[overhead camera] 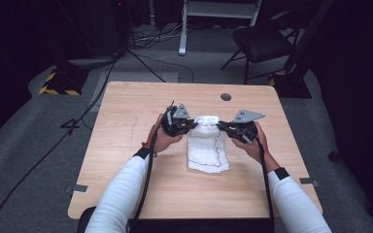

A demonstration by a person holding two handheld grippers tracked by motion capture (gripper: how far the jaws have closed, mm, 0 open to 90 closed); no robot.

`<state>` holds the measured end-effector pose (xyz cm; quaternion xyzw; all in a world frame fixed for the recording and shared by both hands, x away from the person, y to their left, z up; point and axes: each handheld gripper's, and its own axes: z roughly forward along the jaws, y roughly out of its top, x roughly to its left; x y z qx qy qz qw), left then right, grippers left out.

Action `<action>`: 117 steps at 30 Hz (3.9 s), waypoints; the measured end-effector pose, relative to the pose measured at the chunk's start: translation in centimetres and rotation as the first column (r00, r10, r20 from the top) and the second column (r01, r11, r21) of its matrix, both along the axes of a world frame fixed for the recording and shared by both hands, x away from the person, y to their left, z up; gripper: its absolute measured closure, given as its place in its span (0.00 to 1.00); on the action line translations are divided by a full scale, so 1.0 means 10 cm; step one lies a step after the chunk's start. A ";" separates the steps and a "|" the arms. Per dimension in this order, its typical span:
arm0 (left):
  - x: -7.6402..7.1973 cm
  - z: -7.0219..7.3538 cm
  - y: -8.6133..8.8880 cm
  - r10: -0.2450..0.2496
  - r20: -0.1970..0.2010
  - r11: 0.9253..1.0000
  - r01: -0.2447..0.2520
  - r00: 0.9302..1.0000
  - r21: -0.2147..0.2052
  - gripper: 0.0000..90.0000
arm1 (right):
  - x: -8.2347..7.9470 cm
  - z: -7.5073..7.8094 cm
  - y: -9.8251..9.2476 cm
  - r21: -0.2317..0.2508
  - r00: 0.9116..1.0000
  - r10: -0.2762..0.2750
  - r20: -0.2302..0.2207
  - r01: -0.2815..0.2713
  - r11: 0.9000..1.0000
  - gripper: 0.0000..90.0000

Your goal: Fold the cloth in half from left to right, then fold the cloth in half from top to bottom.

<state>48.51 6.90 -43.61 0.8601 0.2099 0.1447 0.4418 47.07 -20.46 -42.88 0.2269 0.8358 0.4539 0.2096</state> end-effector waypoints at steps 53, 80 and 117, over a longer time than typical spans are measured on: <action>-0.66 -0.28 -0.02 -0.183 -0.045 0.969 0.188 0.982 0.163 0.85 | -0.64 -0.37 -0.19 -0.032 0.976 0.190 -0.104 -0.195 0.980 0.93; -0.94 -0.36 0.08 -0.198 -0.058 0.952 0.206 0.979 0.225 0.79 | -0.89 -0.48 -0.39 -0.065 0.966 0.201 -0.165 -0.214 0.975 0.83; -1.21 -0.40 0.69 0.072 -0.078 0.965 -0.050 0.994 0.257 0.20 | -0.85 -0.50 -0.75 -0.165 0.987 -0.064 -0.149 0.039 0.985 0.32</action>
